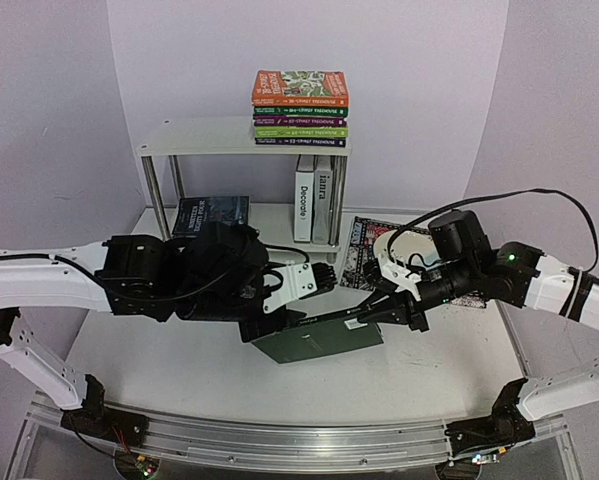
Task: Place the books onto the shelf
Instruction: Pass from the left arm to the right
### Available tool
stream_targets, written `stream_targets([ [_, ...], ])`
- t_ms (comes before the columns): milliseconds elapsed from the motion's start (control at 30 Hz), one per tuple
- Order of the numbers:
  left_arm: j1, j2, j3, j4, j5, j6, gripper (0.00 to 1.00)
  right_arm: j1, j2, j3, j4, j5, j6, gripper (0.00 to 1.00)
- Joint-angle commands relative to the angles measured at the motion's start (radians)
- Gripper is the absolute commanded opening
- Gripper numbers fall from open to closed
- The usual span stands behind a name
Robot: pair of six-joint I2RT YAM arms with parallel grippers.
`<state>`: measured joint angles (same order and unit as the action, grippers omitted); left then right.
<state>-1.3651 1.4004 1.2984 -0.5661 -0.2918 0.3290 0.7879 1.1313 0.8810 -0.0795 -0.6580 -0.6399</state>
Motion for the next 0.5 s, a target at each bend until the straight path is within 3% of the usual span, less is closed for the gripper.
stream_targets([
  [0, -0.004, 0.017, 0.083, 0.033, -0.029, -0.032, 0.47, 0.002, -0.031, 0.047, 0.070, 0.038, 0.035, 0.00],
  [67, -0.004, 0.014, 0.082, 0.035, -0.024, -0.028, 0.56, 0.003, -0.047, 0.047, 0.070, 0.041, 0.028, 0.00],
  [267, -0.005, 0.002, 0.050, 0.035, 0.021, -0.002, 0.66, 0.002, -0.072, 0.062, 0.070, 0.020, 0.035, 0.00],
  [367, -0.004, 0.001, 0.046, 0.035, 0.030, -0.001, 0.90, 0.002, -0.082, 0.071, 0.070, -0.002, 0.040, 0.00],
  [467, -0.005, 0.014, 0.052, 0.036, 0.002, 0.006, 0.91, 0.003, -0.093, 0.079, 0.070, -0.019, 0.044, 0.00],
])
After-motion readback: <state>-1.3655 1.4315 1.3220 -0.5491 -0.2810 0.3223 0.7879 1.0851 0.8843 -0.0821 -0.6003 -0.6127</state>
